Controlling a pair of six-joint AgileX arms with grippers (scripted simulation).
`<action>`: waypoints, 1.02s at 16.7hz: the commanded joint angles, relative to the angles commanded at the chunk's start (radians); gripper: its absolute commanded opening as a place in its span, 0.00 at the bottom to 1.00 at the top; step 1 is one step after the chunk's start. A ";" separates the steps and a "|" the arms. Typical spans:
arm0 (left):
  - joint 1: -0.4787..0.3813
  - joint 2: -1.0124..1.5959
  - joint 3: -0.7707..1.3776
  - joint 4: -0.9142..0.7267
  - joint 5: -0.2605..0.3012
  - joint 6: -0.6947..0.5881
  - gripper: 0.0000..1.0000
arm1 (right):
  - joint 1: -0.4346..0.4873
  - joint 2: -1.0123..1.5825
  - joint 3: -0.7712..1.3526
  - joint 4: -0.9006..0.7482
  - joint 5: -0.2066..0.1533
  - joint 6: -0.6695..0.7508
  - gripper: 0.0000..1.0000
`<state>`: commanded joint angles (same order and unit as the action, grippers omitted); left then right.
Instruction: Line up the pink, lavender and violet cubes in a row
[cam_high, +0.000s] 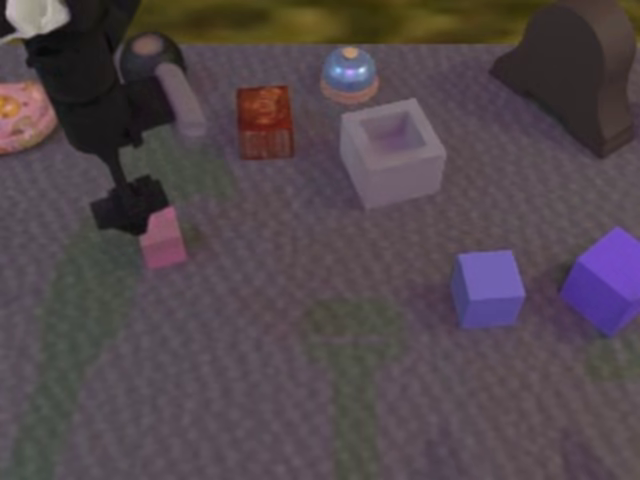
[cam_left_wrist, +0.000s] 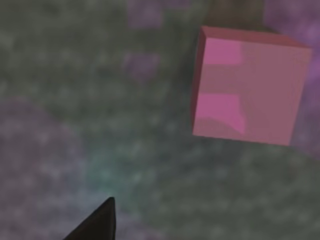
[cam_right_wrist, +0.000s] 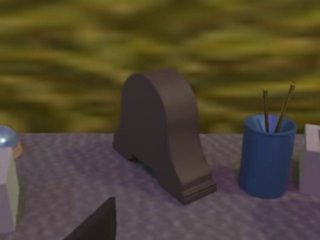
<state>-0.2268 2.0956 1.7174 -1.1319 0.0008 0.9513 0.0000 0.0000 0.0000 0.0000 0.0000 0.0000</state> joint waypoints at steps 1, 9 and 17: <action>-0.005 0.043 0.042 -0.021 0.001 0.020 1.00 | 0.000 0.000 0.000 0.000 0.000 0.000 1.00; -0.008 0.115 0.112 -0.056 0.002 0.056 1.00 | 0.000 0.000 0.000 0.000 0.000 0.000 1.00; -0.012 0.201 -0.041 0.189 0.003 0.059 1.00 | 0.000 0.000 0.000 0.000 0.000 0.000 1.00</action>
<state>-0.2387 2.2961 1.6765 -0.9427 0.0040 1.0102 0.0000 0.0000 0.0000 0.0000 0.0000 0.0000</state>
